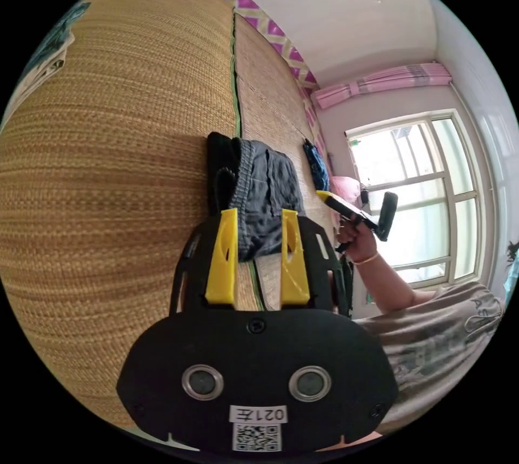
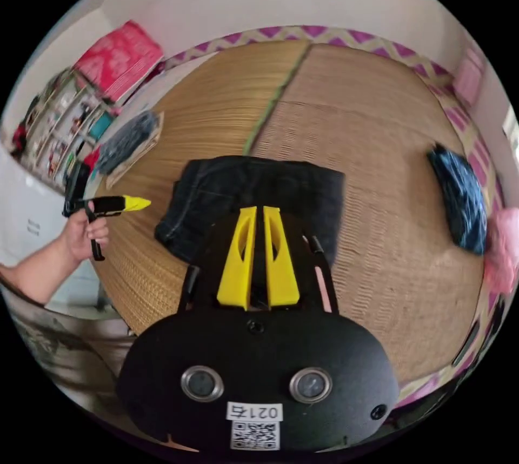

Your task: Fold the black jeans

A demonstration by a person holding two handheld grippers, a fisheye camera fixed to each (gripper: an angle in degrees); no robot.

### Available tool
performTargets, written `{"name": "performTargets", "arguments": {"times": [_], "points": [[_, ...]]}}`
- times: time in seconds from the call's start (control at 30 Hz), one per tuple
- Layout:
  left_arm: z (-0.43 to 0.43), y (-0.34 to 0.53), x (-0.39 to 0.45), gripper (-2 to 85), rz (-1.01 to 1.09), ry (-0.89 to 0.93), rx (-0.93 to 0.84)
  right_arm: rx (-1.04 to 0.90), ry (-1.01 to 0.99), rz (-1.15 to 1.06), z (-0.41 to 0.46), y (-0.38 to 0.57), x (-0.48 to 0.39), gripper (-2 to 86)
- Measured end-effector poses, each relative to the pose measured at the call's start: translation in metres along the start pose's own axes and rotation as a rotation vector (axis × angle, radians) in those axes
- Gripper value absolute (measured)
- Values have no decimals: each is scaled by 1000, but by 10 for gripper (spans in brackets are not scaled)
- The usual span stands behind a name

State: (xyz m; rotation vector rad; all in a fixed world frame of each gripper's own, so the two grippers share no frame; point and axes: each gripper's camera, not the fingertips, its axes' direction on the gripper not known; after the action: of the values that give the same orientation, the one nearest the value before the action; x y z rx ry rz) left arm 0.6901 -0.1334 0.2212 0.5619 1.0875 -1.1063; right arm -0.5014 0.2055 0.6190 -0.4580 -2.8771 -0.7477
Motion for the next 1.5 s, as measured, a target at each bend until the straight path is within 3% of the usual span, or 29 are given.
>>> {"name": "performTargets", "arguments": {"times": [0.2,0.33,0.4,0.53,0.63,0.9,1.07,1.23,1.33,1.4,1.5], "points": [[39,-40,-3,209,-45,-15,-148,-212,-258,320,44,18,171,130],[54,-57,4,173,-38,13,-224,-257,-588,422,86,36,225,97],[59,-69,8,128,-94,-78,-274,-255,-688,467,98,41,242,88],[58,-83,10,85,-142,-23,-327,-257,-822,548,110,54,279,50],[44,-86,33,72,-142,14,-286,-217,-864,458,91,50,286,31],[60,-175,197,69,148,3,-338,-32,-864,316,-26,57,330,17],[144,-270,327,70,403,-2,-434,262,-760,388,-122,85,396,18],[239,-338,451,74,599,-51,-459,581,-656,594,-186,117,456,31],[274,-361,492,59,608,-148,-307,715,-580,752,-192,129,477,50],[271,-365,488,45,506,-162,-107,738,-504,858,-182,137,486,70],[272,-341,458,21,475,-51,-128,558,-526,919,-146,149,497,72]]}}
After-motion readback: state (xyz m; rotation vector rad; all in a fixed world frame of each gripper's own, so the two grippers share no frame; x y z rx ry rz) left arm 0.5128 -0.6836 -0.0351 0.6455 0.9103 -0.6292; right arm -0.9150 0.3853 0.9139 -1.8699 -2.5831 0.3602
